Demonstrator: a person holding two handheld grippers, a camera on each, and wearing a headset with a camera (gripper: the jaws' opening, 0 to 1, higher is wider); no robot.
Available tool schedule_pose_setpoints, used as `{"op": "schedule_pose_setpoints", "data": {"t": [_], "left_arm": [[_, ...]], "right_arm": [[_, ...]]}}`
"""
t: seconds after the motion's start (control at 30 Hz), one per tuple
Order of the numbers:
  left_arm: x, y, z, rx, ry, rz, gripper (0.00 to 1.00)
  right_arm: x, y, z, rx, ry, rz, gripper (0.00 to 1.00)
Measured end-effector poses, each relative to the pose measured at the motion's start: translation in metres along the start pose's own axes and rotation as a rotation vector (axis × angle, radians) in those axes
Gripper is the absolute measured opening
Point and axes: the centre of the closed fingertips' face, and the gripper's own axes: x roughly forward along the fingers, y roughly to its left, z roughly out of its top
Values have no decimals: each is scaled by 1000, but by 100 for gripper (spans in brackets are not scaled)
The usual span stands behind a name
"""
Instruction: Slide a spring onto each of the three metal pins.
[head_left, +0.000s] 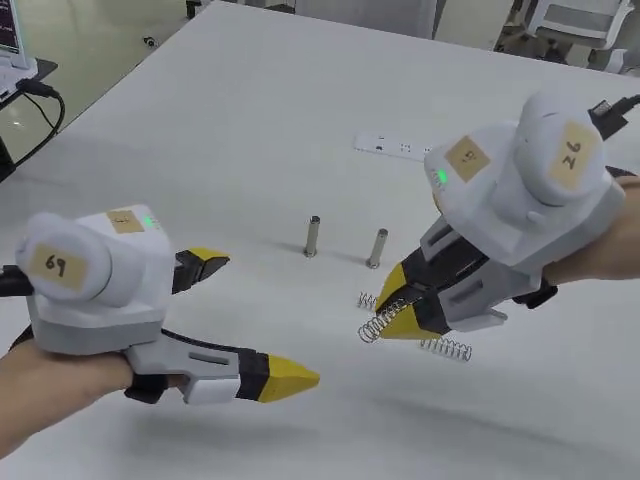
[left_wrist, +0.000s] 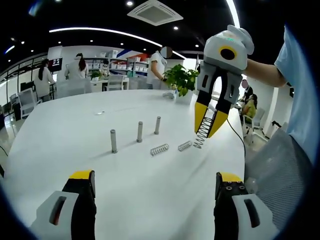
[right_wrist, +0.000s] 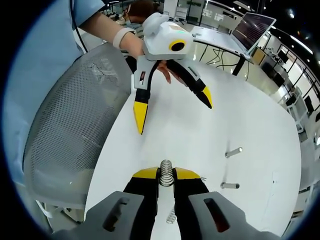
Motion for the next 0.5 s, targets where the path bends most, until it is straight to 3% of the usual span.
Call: {"op": "schedule_pose_setpoints", "data": {"t": [0.17,0.5], "left_arm": [[1,2,-2,11,2,6,98],[3,6,-5,21,9,12,98]], "right_arm": [[-2,-16,1,-12,25,0,8],[-4,-66,-2,-33,81,-13,8]]}}
